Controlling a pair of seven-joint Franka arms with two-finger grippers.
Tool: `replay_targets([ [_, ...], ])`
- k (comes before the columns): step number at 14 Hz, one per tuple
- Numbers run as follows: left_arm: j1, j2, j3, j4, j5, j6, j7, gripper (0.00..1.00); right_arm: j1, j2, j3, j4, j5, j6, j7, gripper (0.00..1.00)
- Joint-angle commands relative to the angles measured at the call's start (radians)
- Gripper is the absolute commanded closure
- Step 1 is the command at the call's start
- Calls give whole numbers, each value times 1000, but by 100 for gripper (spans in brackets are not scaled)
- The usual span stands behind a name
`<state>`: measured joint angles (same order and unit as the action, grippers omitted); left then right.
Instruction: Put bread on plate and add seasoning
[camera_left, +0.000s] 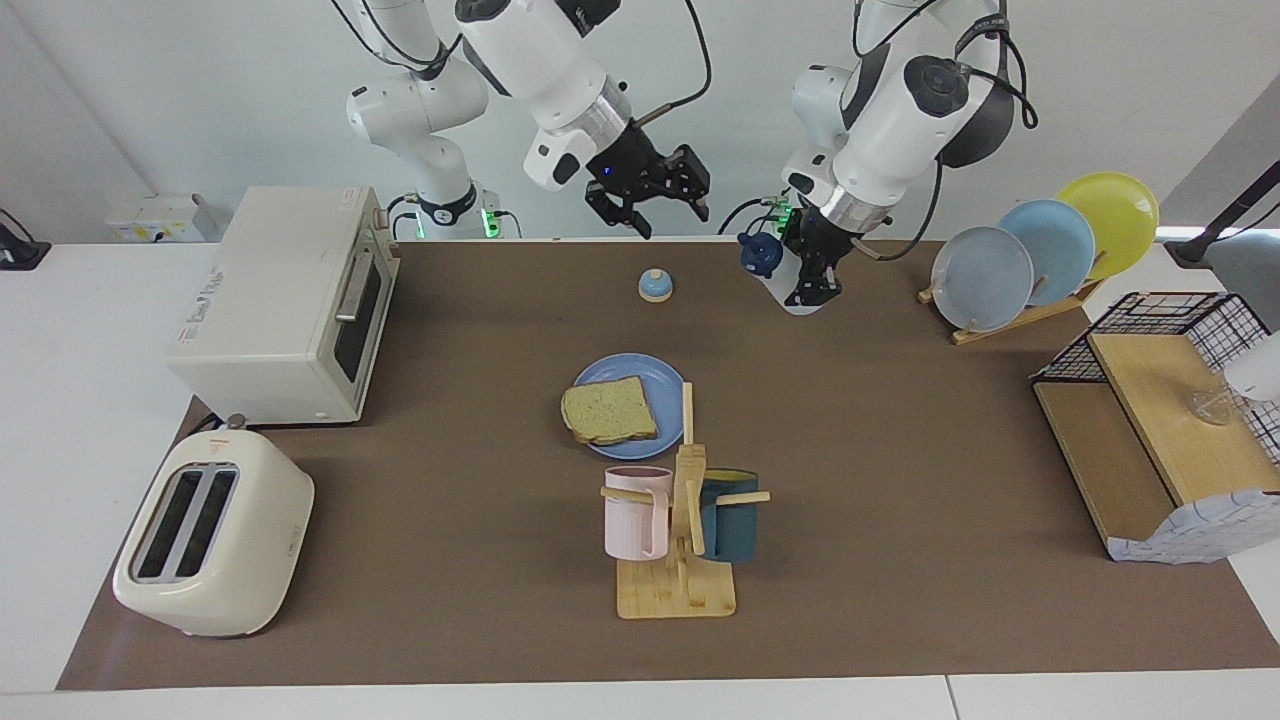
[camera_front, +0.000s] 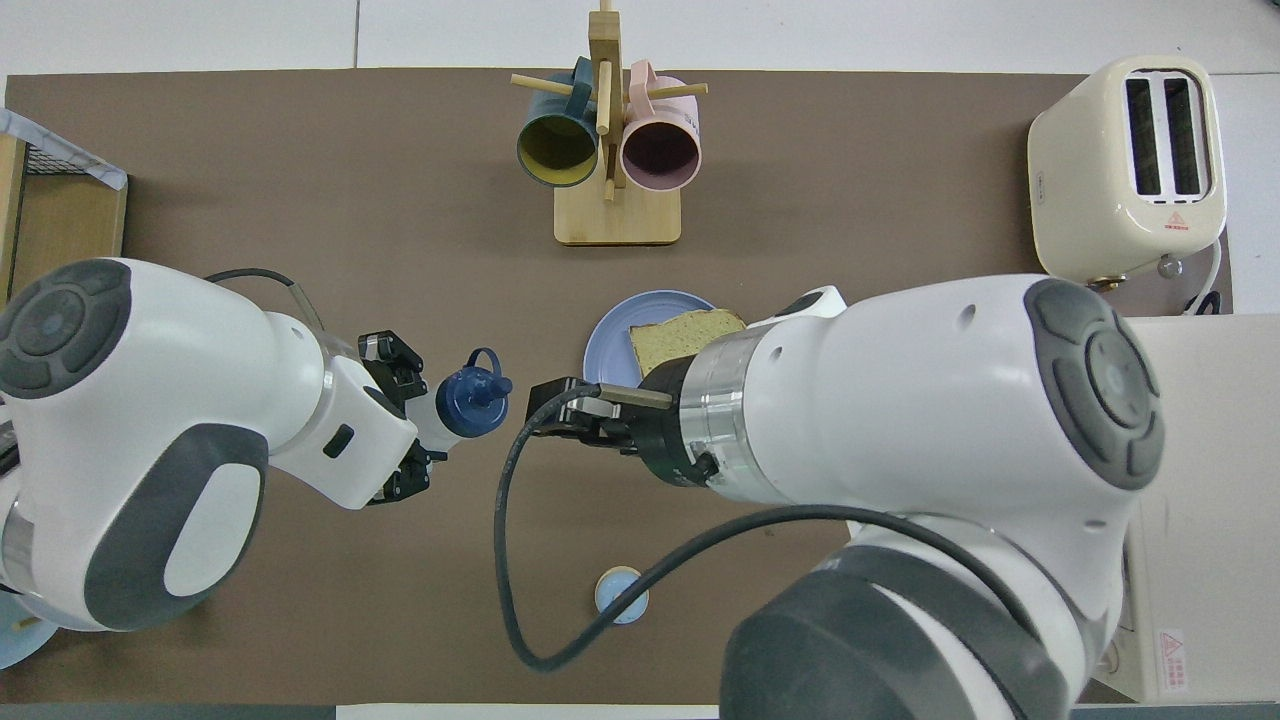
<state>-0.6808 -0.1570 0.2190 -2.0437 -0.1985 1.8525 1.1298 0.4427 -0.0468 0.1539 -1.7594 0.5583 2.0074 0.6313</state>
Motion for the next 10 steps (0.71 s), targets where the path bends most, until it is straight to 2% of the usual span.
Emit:
replay_targets([
  [1, -34, -52, -12, -42, 24, -15, 7, 100, -7, -7, 18, 9, 22, 13, 24, 38],
  [4, -36, -68, -26, -59, 24, -13, -10, 100, -9, -7, 18, 8, 22, 31, 24, 47],
  [10, -34, -81, -26, -79, 22, 2, -53, 100, -7, -8, 18, -20, 22, 123, 24, 50],
])
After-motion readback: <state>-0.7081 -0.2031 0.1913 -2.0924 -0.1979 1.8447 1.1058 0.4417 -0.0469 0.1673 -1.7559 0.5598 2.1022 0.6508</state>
